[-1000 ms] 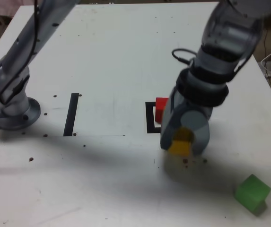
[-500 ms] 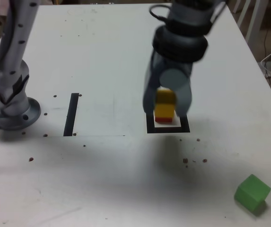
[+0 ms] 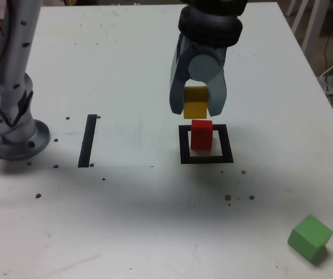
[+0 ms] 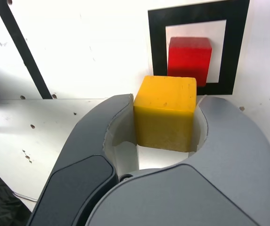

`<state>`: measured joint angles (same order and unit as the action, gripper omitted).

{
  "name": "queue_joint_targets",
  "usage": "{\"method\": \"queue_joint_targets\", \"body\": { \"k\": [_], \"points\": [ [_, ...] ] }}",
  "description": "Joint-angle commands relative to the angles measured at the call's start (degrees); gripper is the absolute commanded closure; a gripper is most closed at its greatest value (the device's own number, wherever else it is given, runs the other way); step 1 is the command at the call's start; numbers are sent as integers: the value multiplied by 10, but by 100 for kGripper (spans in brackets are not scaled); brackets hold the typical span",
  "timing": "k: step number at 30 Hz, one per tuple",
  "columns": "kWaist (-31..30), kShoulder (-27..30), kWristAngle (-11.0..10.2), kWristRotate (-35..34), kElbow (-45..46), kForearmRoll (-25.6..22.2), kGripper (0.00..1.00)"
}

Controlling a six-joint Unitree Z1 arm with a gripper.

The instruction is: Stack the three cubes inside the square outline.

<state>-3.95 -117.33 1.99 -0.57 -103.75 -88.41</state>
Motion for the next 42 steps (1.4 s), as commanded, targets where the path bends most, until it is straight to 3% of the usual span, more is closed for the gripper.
{"method": "queue_joint_targets", "body": {
  "k": [1, 10, 31, 34, 38, 42],
  "points": [
    [6, -10, 4, 8, -1, -3, 72],
    [11, -37, 18, 24, -11, 0, 72],
    [31, -74, 17, 43, -24, 4, 71],
    [32, -77, 18, 45, -24, 6, 62],
    [32, -78, 20, 49, -24, 8, 37],
    [32, -78, 21, 51, -22, 8, 26]
  ]
}}
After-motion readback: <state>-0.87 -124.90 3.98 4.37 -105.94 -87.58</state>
